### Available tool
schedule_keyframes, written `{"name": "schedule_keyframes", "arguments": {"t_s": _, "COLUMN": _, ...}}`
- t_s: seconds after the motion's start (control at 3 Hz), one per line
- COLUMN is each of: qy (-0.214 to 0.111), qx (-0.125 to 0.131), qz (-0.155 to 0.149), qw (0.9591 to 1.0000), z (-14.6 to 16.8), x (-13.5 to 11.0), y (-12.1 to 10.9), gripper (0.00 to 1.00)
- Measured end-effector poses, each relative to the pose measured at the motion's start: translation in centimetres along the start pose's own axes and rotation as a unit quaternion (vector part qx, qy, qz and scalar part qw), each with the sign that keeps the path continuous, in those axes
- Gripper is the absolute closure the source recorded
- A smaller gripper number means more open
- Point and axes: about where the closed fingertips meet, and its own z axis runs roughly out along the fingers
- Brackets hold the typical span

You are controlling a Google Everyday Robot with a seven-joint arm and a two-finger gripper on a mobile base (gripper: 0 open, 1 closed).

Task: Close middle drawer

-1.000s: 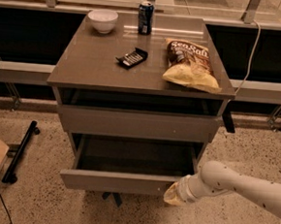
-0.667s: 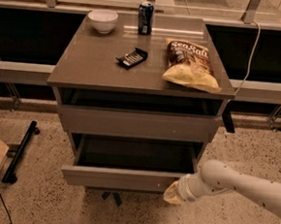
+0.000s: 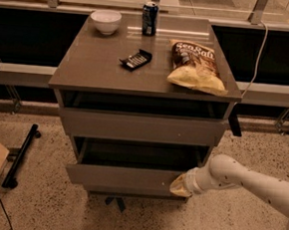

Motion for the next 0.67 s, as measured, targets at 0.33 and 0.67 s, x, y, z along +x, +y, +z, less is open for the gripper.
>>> {"name": "schedule_keyframes", "arguments": {"t_s": 0.33, "qy": -0.009, "qx": 0.012, "qz": 0.004, "qw": 0.9999, "z": -0.3, "x": -0.3, "y": -2.0, "gripper": 1.00}}
{"name": "schedule_keyframes", "arguments": {"t_s": 0.67, "qy": -0.020, "qx": 0.027, "qz": 0.010, "qw": 0.9994, "z": -0.6, "x": -0.7, "y": -3.9, "gripper": 0.74}}
